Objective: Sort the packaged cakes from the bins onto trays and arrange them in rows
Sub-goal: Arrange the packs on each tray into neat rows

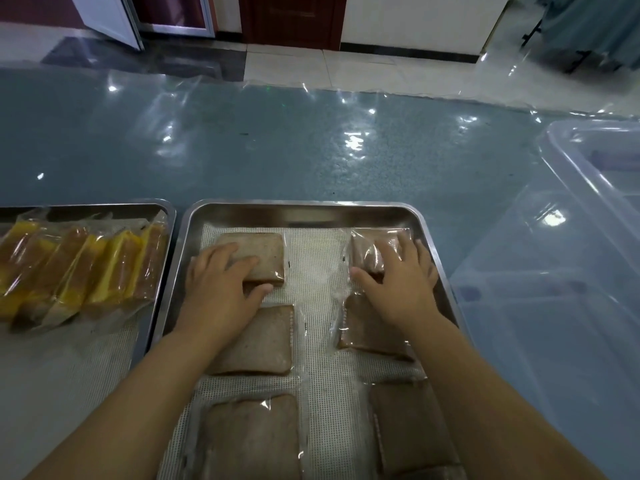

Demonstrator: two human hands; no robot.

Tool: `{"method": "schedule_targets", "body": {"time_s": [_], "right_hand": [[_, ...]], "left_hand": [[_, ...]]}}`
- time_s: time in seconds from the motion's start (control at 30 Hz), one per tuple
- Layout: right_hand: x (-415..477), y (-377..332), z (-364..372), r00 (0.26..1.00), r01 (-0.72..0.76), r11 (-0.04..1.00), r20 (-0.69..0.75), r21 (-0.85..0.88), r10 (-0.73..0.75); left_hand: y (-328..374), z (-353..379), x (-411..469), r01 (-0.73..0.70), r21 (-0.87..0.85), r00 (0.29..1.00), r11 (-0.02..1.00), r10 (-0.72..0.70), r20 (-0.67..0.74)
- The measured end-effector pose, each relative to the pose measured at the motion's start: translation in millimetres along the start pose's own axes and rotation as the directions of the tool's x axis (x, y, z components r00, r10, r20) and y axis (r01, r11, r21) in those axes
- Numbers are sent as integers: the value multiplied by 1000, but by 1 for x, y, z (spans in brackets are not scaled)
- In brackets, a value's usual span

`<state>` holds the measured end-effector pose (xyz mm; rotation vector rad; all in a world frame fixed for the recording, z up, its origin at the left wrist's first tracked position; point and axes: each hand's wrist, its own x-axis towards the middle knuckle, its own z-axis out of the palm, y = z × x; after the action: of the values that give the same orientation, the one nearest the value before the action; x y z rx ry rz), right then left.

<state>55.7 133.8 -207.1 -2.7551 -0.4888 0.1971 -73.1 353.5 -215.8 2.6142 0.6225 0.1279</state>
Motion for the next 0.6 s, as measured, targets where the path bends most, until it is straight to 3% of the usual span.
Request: {"method": "schedule_targets", "body": {"time_s": [0.07, 0.13, 0.3, 0.43, 0.6], "right_hand": [[-23, -4, -1, 994, -68, 997, -80, 31, 71], [-48, -11, 3, 986, -154, 988, -60, 31, 156], [-74, -27, 26, 952, -289, 957, 101, -27, 290], [-69, -28, 27, 955, -277, 961, 107, -18, 278], [-76, -5, 16, 991, -102, 994, 82, -32, 104]], "left_hand": [[4, -2, -17, 30, -17, 999, 999, -31, -45], [9, -1, -37, 65, -22, 996, 998, -66, -66], [20, 13, -80, 144, 27, 983, 989, -146, 113], [24, 13, -85, 145, 30, 976, 989, -148, 160], [25, 10, -85, 148, 20, 970, 989, -149, 194]]}}
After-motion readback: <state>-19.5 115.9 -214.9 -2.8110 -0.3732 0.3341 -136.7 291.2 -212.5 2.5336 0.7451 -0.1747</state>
